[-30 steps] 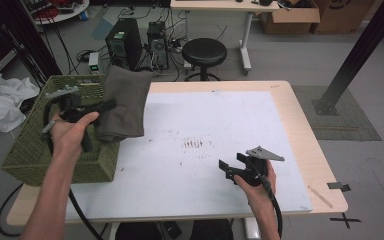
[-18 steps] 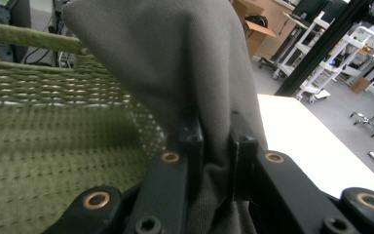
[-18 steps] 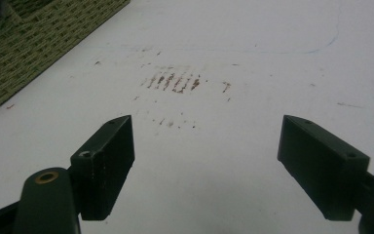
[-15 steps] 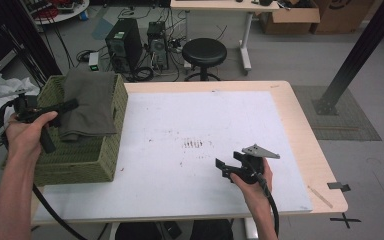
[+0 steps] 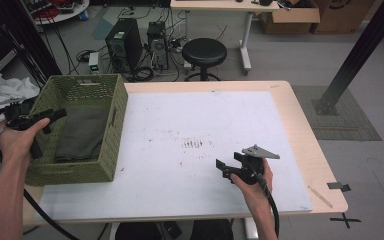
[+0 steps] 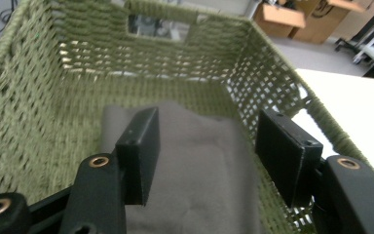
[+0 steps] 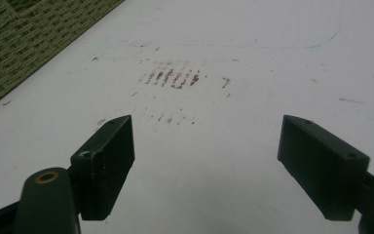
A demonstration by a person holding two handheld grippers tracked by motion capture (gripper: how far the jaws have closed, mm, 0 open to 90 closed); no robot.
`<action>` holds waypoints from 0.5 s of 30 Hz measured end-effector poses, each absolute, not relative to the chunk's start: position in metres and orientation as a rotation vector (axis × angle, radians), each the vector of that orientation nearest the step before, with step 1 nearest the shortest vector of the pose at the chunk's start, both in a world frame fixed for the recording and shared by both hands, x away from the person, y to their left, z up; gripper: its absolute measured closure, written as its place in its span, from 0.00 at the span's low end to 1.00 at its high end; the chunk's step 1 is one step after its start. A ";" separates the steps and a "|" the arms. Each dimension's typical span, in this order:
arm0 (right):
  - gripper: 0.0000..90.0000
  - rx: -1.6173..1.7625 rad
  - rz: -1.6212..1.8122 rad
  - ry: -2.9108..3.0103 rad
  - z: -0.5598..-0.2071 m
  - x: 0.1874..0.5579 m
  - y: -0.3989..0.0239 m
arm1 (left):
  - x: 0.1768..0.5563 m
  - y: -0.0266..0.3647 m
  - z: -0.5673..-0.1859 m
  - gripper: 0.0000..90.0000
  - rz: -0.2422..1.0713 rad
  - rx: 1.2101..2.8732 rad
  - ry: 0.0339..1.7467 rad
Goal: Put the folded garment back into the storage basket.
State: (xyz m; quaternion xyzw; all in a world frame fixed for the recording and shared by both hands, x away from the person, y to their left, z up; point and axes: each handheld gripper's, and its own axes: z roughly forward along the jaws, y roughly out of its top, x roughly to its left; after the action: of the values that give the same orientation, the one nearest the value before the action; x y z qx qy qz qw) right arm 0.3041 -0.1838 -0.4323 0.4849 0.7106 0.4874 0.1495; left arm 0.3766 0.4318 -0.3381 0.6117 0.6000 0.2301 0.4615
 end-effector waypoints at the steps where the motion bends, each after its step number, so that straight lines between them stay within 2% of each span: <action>1: 0.24 1.395 1.400 2.040 -0.432 0.304 -0.184 | 0.375 0.430 -0.337 0.46 0.567 1.503 1.469; 6: 0.24 1.393 1.397 2.045 -0.432 0.305 -0.183 | 0.371 0.419 -0.332 0.41 0.554 1.483 1.424; 15: 0.23 1.393 1.388 2.029 -0.433 0.301 -0.183 | 0.350 0.367 -0.319 0.32 0.543 1.489 1.235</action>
State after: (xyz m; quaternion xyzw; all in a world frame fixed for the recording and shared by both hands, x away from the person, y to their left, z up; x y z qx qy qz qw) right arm 0.3009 -0.1831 -0.4328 0.4867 0.7093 0.4851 0.1573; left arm 0.3499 0.3667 -0.3193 0.6254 0.5188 0.2280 0.5364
